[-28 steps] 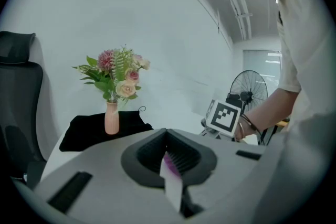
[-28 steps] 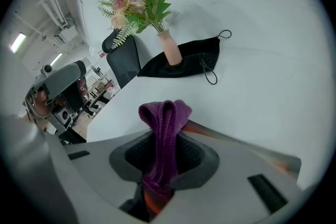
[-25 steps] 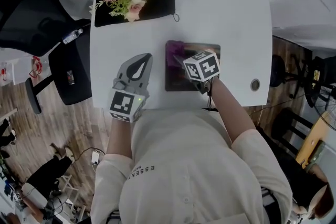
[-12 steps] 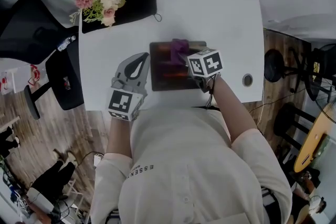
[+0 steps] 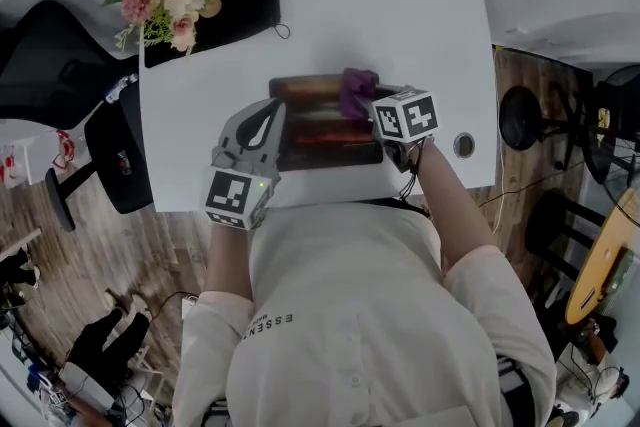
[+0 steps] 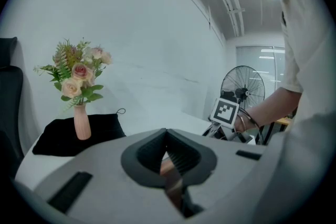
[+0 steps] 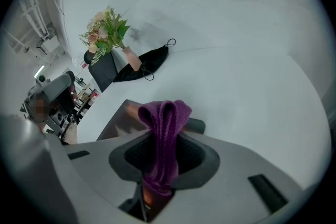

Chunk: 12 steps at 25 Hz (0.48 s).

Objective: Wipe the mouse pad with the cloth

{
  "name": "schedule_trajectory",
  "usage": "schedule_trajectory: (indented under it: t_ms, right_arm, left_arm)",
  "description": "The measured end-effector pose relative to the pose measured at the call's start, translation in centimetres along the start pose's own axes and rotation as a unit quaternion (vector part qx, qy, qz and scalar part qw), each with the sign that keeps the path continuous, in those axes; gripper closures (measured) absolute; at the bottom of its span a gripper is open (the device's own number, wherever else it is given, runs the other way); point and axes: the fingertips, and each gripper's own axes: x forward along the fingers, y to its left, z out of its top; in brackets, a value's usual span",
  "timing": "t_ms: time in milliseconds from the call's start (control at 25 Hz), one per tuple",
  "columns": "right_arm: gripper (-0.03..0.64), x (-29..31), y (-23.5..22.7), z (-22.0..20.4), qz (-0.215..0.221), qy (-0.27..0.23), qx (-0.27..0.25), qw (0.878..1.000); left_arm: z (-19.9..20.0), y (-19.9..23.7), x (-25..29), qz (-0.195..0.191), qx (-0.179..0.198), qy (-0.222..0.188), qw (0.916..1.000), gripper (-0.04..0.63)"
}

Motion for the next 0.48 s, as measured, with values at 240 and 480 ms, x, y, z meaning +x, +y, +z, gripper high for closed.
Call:
schedule_trajectory:
  t_ms: [240,480]
  right_arm:
    - [0.512,-1.7,-2.9,-1.0,-0.028,0.001,0.017,0.999]
    - [0.512,-3.5,-5.4,-1.6,-0.07,0.004,0.018,0.997]
  left_arm:
    - [-0.1,-1.1,0.2,-0.006,0.004,0.002,1.0,0.595]
    - [0.0,-1.5,-0.2,-0.001,0.008,-0.002,1.0,0.595]
